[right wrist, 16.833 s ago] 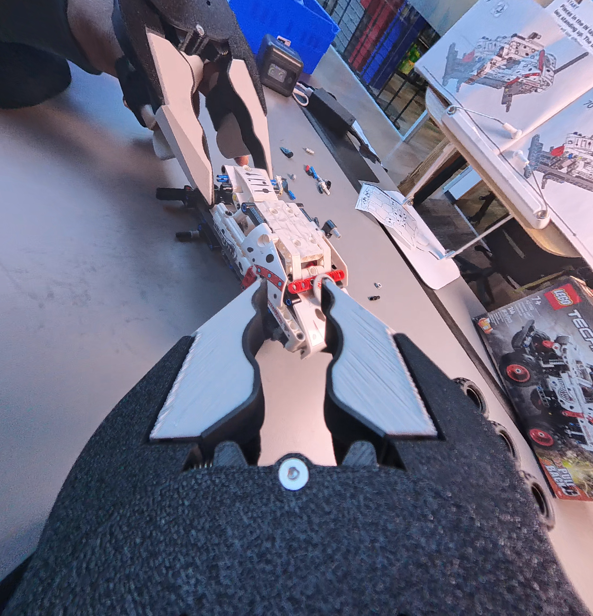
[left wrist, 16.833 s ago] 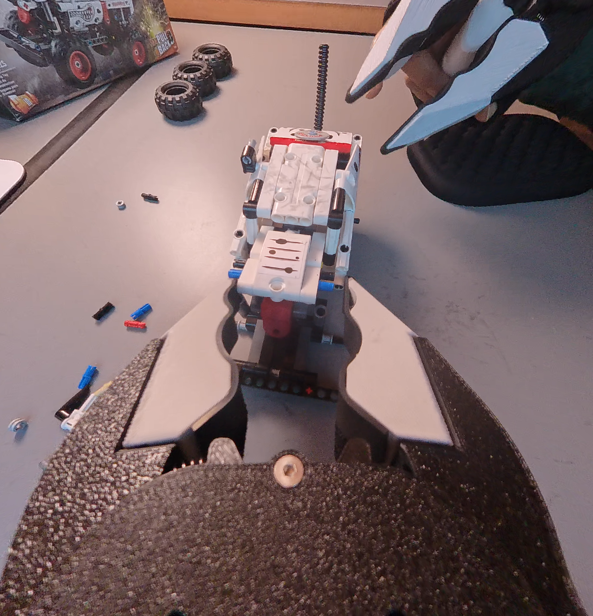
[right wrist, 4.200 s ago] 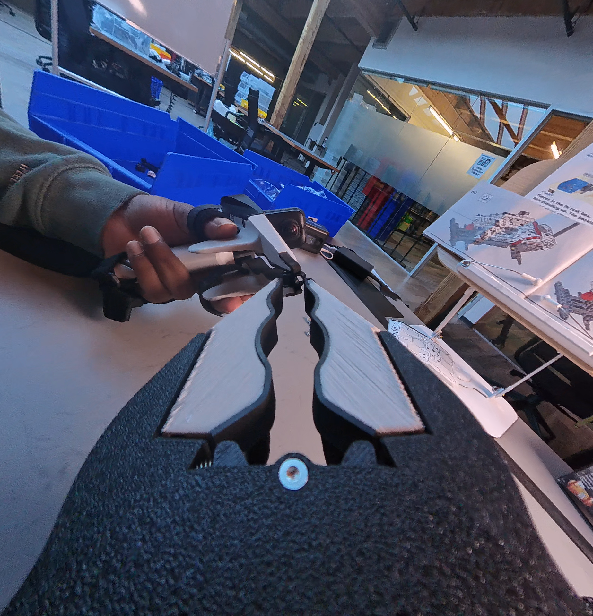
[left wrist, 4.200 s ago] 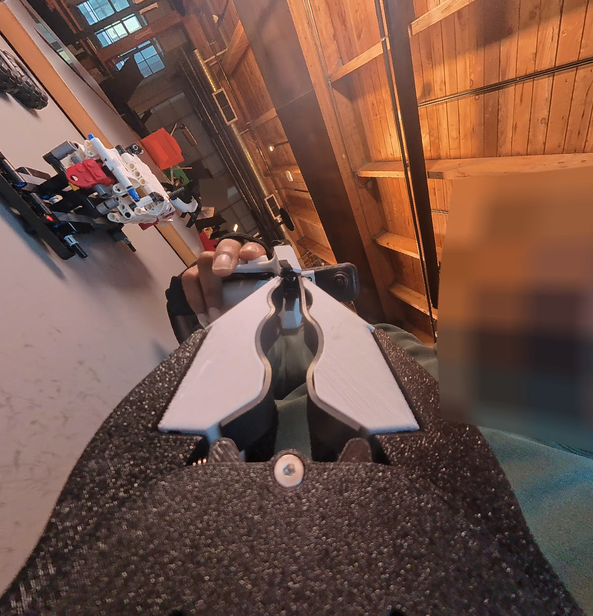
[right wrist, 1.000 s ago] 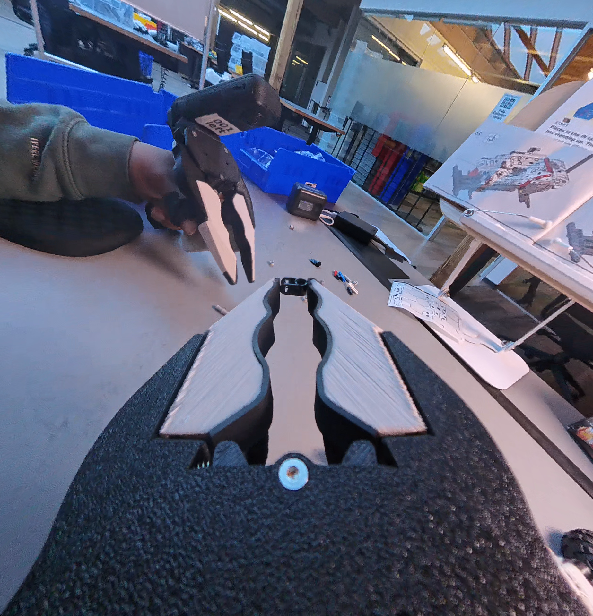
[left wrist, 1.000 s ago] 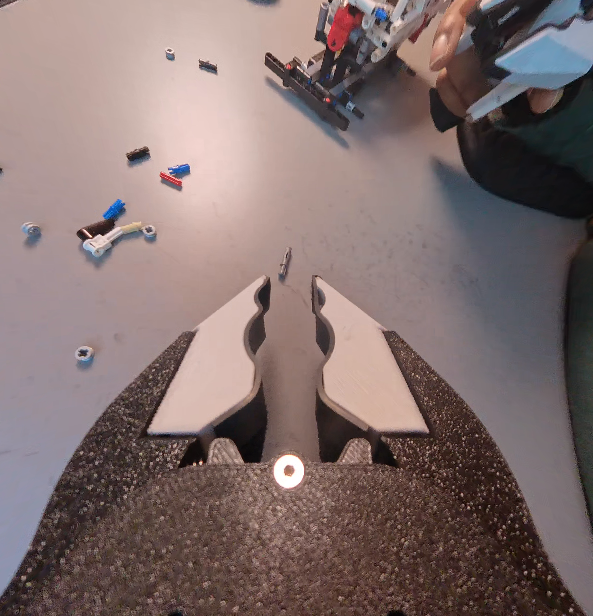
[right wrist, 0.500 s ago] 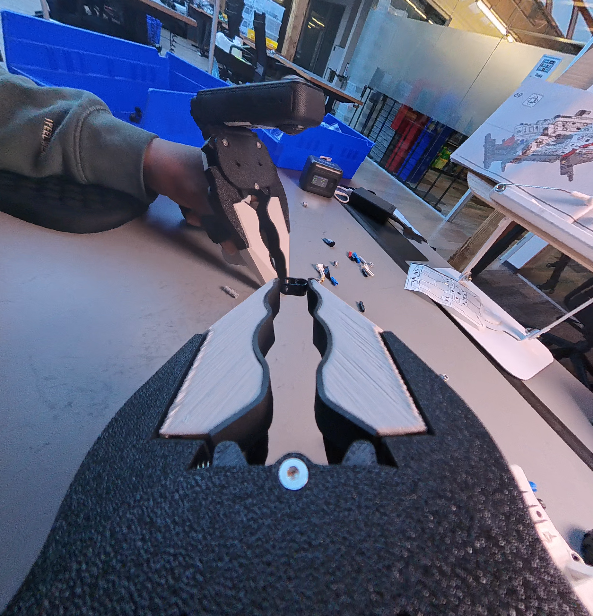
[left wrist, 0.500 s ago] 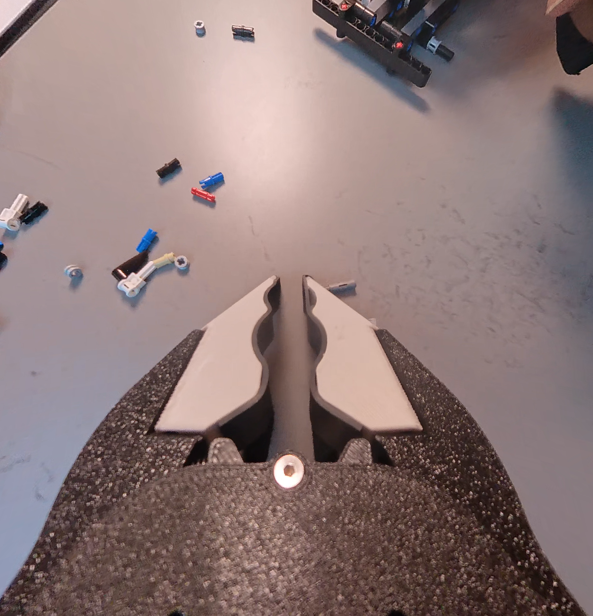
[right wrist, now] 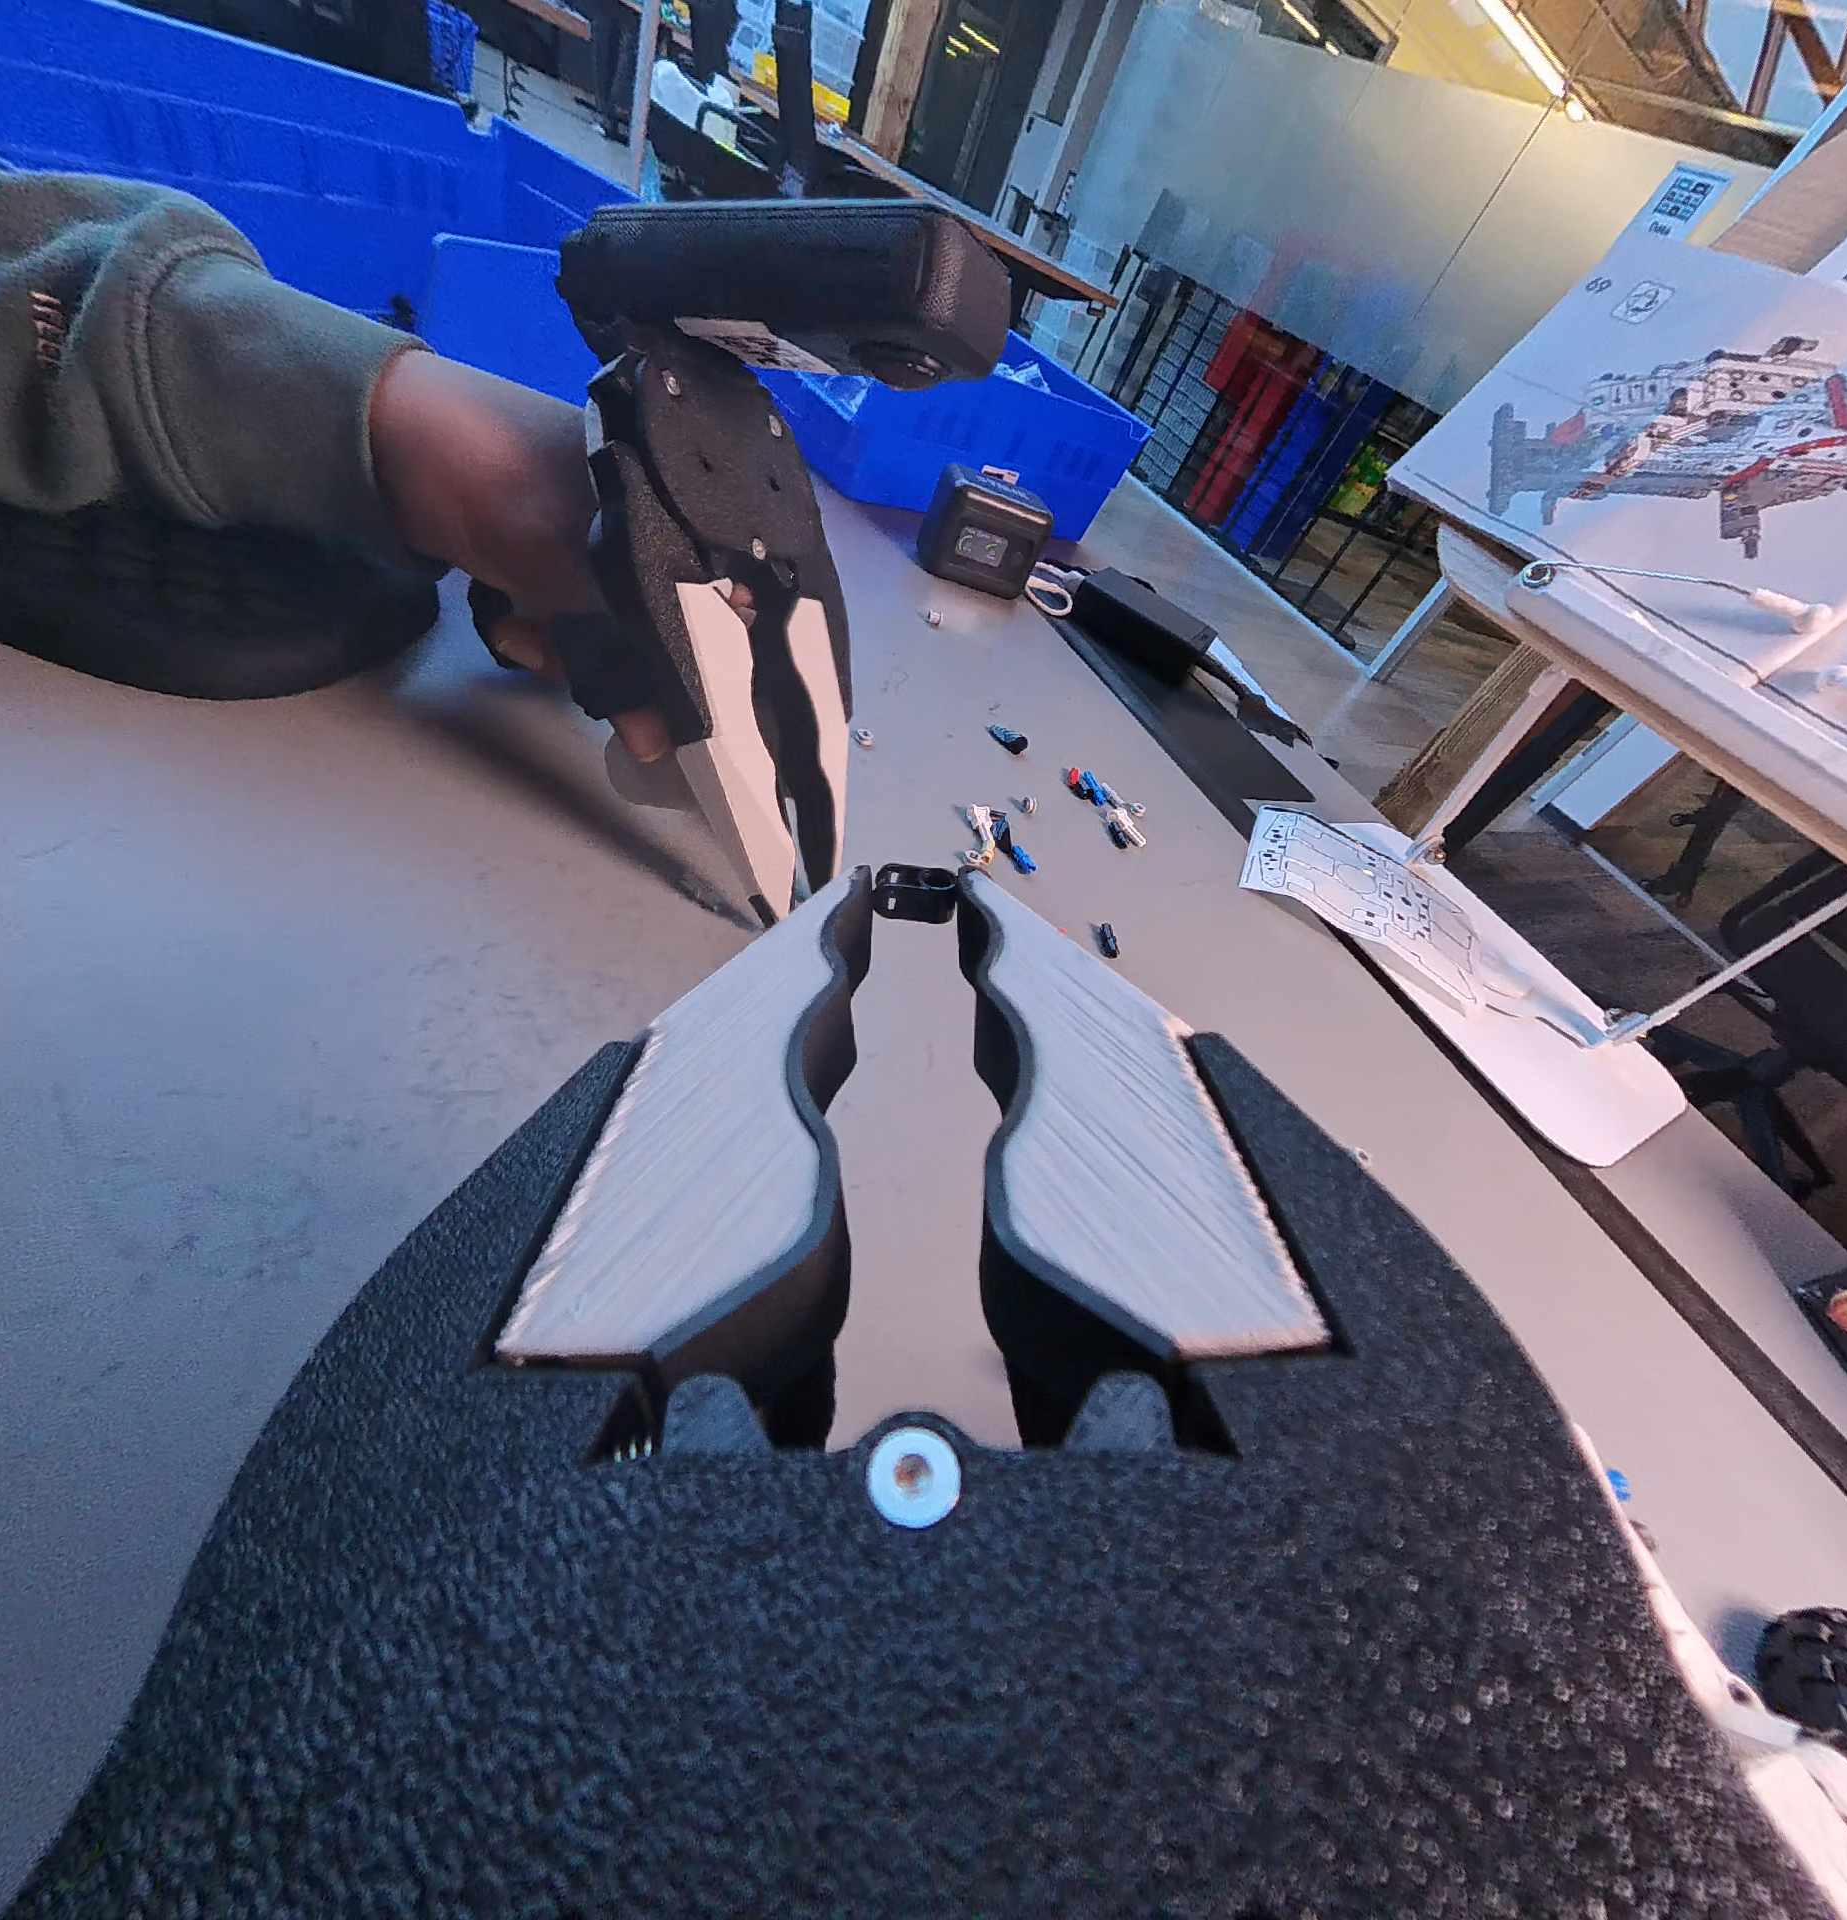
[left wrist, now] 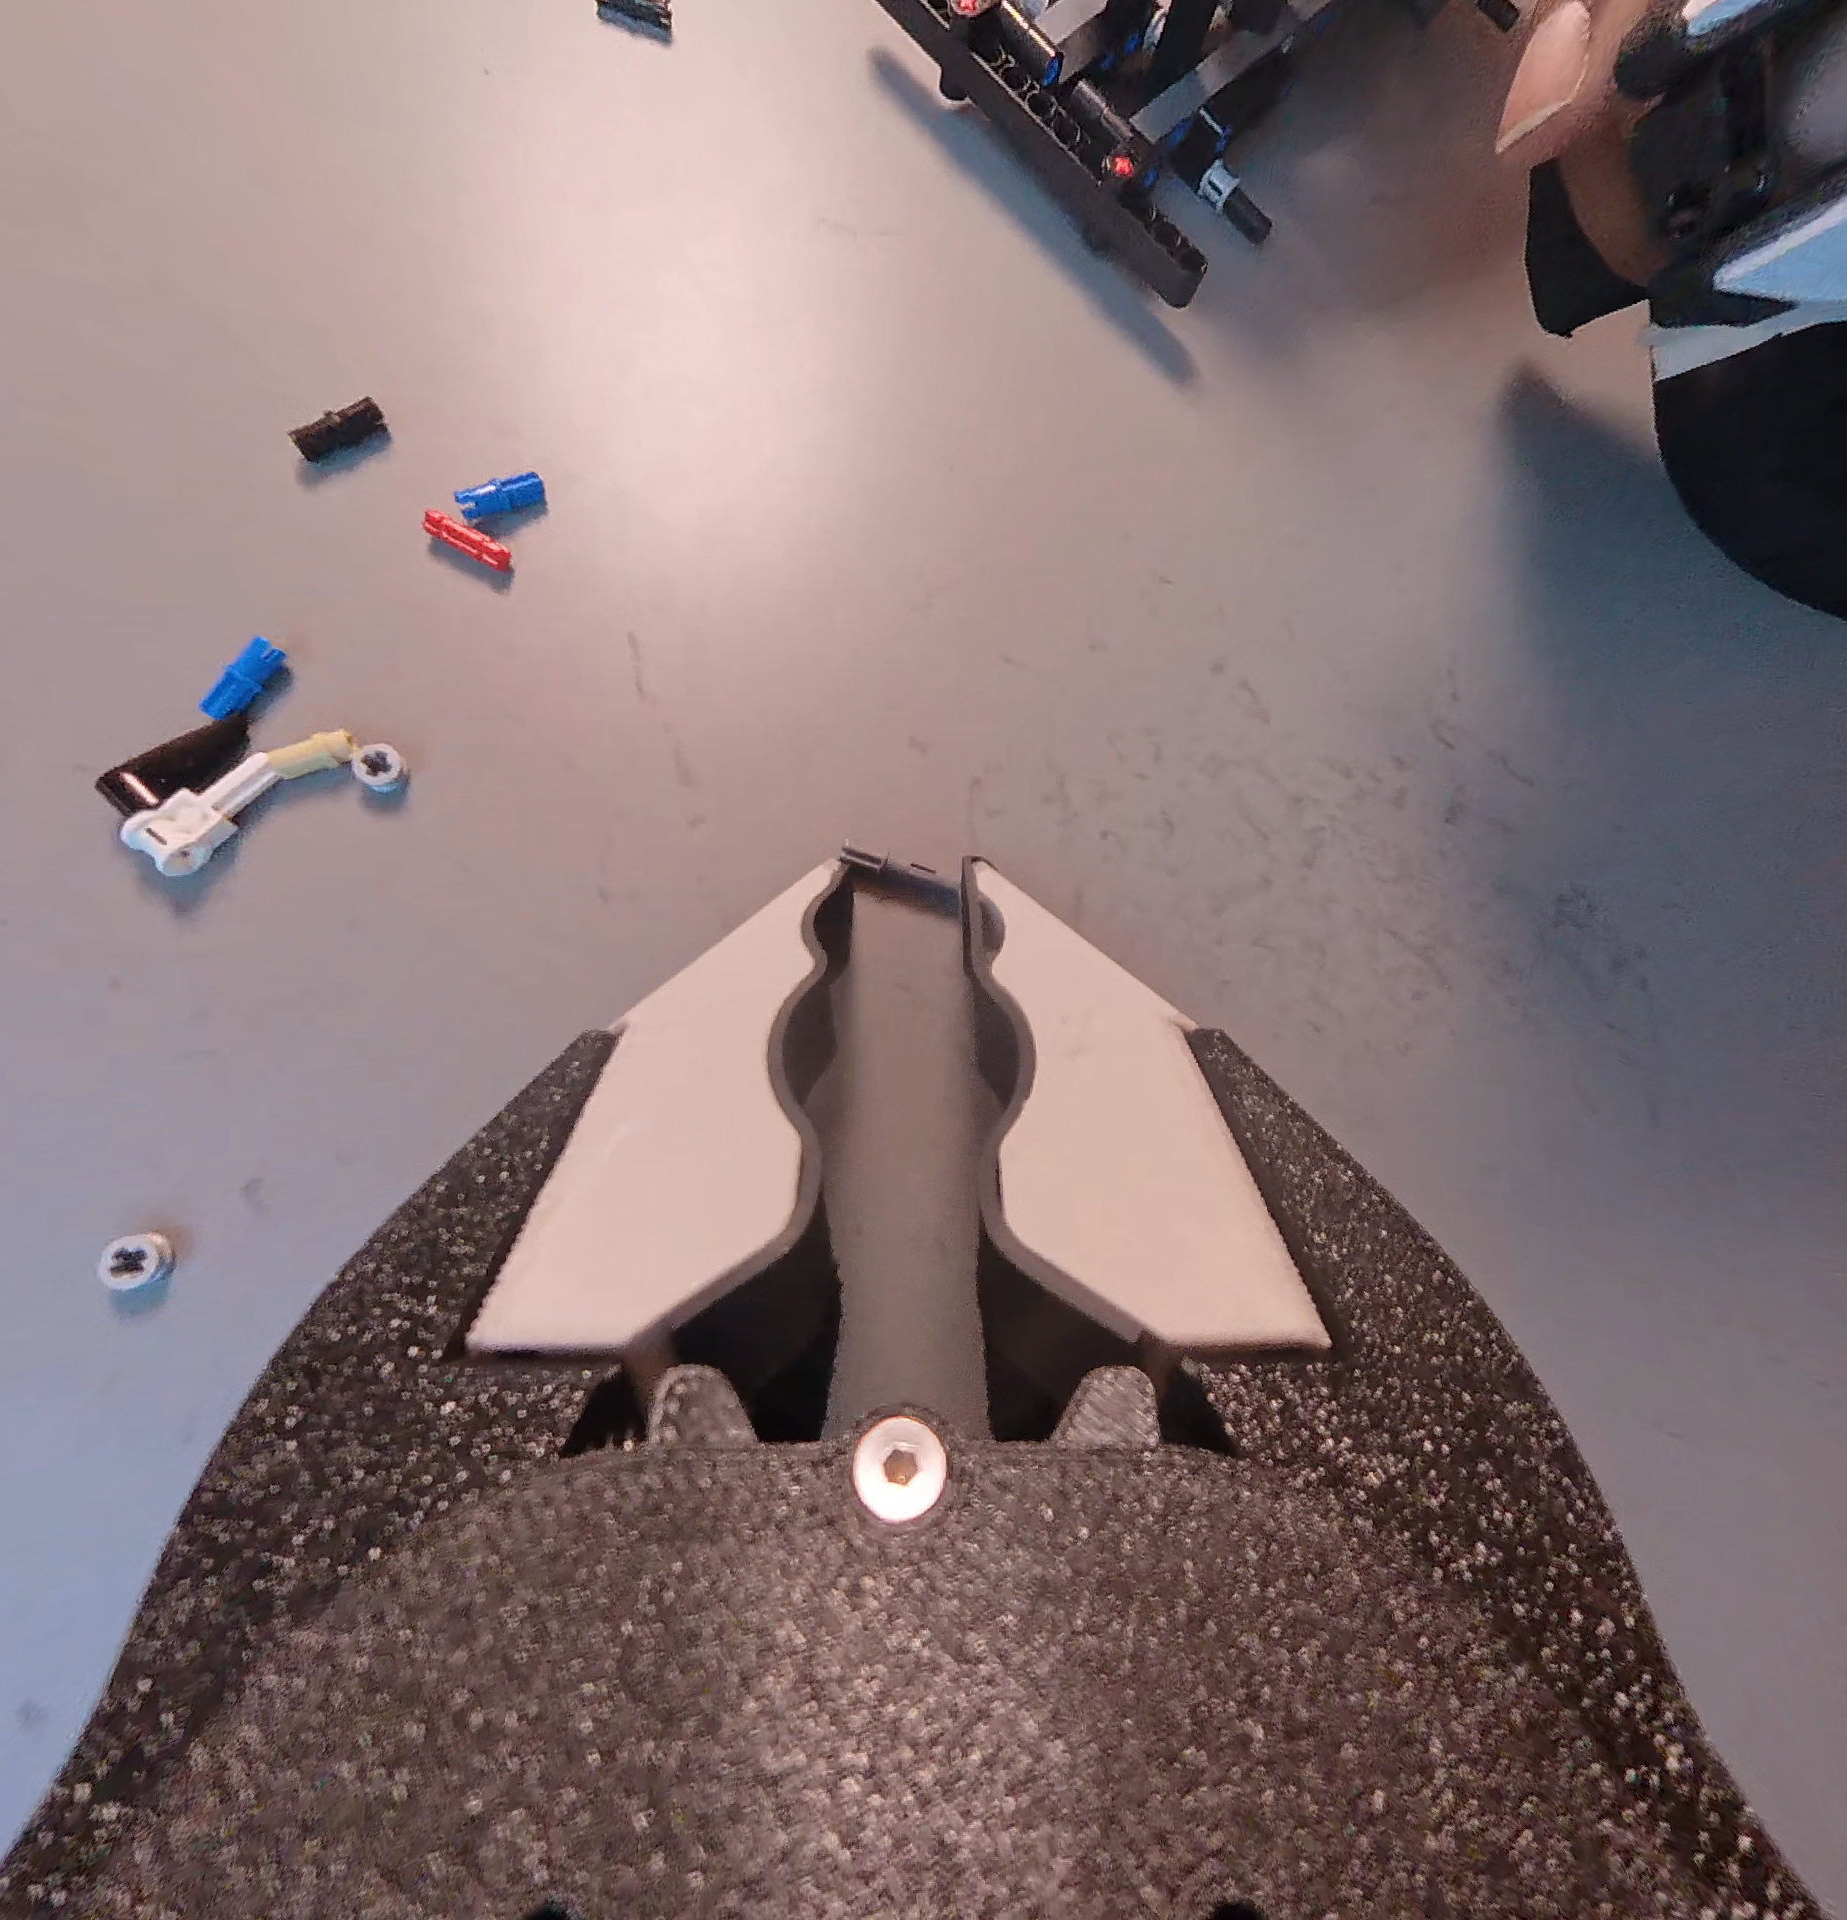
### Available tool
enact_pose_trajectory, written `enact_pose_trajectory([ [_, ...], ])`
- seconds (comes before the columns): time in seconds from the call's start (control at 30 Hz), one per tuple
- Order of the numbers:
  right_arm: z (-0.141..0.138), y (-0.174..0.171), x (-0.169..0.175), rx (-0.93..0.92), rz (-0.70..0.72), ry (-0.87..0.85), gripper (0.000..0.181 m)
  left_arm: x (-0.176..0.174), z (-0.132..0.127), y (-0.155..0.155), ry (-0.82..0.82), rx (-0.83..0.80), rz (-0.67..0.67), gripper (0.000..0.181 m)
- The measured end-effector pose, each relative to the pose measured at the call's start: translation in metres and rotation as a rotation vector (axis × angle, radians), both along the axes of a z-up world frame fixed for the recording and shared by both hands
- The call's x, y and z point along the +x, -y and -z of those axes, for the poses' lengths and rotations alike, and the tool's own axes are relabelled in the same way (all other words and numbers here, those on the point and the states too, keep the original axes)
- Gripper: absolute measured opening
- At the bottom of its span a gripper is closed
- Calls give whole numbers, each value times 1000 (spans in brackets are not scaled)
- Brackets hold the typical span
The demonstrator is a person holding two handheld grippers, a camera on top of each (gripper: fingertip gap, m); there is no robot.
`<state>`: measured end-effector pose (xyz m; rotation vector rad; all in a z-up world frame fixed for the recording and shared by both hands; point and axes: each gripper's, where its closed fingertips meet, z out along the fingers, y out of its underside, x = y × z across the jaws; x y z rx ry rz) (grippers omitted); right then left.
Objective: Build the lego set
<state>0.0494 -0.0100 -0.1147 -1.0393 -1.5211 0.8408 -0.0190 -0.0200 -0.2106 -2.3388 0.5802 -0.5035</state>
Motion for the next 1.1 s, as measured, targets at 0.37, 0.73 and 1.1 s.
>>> enact_pose_trajectory([
  [0.37,0,-1,1,4,1,3,15,11,3,2,-156,106,131,5],
  [0.73,6,-1,1,-3,-5,25,15,0,3,14,-140,111,141,10],
  [1.1,-7,31,6,-162,-218,-43,15,52,-79,31,205,335,373,3],
])
